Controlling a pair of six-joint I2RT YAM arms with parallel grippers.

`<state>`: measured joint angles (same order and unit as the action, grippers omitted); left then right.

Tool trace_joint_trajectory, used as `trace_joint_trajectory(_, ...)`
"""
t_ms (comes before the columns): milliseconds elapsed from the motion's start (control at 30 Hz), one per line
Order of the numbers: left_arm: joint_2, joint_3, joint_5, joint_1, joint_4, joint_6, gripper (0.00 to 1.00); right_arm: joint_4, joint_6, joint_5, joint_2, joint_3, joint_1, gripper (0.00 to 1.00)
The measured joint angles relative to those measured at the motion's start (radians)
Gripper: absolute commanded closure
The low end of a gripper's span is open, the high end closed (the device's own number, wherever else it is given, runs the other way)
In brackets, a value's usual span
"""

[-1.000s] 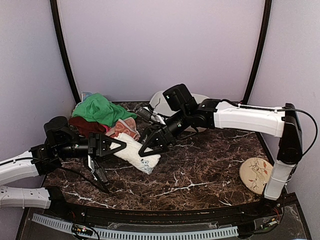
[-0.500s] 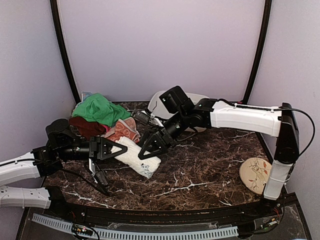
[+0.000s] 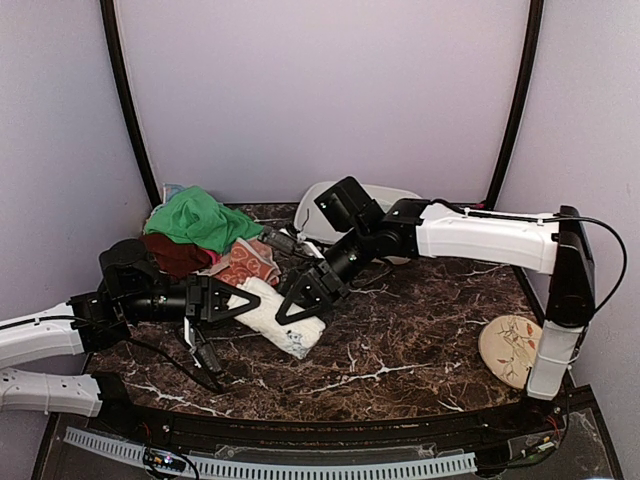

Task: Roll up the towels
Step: Pass from the left arm to the right, then place the towel in the storage box.

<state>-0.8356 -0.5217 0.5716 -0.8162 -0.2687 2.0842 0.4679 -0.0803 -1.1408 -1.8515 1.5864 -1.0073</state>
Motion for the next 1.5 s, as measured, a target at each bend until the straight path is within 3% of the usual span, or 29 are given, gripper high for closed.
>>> trace_joint_trajectory(133, -0.019, 0.000, 0.018, -0.002, 0.005, 0.000, 1.00, 0.051, 0.021, -0.028, -0.052, 0.026, -0.002, 0.96)
trace_joint_trajectory(167, -0.023, 0.000, 0.023, -0.002, 0.013, 0.000, 1.00, 0.072, 0.039, -0.038, -0.066, 0.037, -0.001, 1.00)
trace_joint_trajectory(333, -0.037, 0.000, 0.032, -0.003, 0.026, 0.000, 0.98, 0.143, 0.081, -0.045, -0.087, 0.060, 0.002, 1.00)
trace_joint_trajectory(367, -0.041, 0.000, 0.031, -0.004, 0.023, 0.000, 0.89, 0.148, 0.086, -0.044, -0.087, 0.061, 0.004, 1.00)
trace_joint_trajectory(500, -0.074, 0.000, -0.005, -0.004, -0.019, 0.004, 0.04, 0.130, 0.075, -0.027, -0.078, 0.045, 0.022, 1.00)
trace_joint_trajectory(533, -0.093, 0.000, -0.042, -0.004, -0.045, 0.003, 0.01, 0.112, 0.062, -0.022, -0.071, 0.032, 0.028, 1.00)
trace_joint_trajectory(733, -0.228, -0.040, -0.277, 0.025, -0.108, -0.033, 0.01, 0.131, 0.076, 0.145, -0.022, 0.007, 0.092, 1.00)
trace_joint_trajectory(967, -0.295, -0.231, -0.468, 0.156, 0.071, -0.267, 0.01, 0.250, 0.192, 0.546, -0.071, 0.192, 0.362, 1.00)
trace_joint_trajectory(1133, -0.325, -0.254, -0.534, 0.287, 0.193, -0.398, 0.01, 0.333, 0.266, 0.888, -0.216, 0.449, 0.452, 1.00)
trace_joint_trajectory(1267, -0.339, -0.254, -0.558, 0.323, 0.263, -0.465, 0.01, 0.310, 0.365, 1.271, -0.318, 0.580, 0.475, 1.00)
trace_joint_trajectory(1400, -0.337, -0.251, -0.563, 0.330, 0.272, -0.516, 0.01, 0.150, 0.539, 1.626, -0.346, 0.510, 0.478, 1.00)
trace_joint_trajectory(1500, -0.333, -0.243, -0.566, 0.334, 0.272, -0.533, 0.01, 0.031, 0.663, 1.811, -0.360, 0.417, 0.477, 1.00)
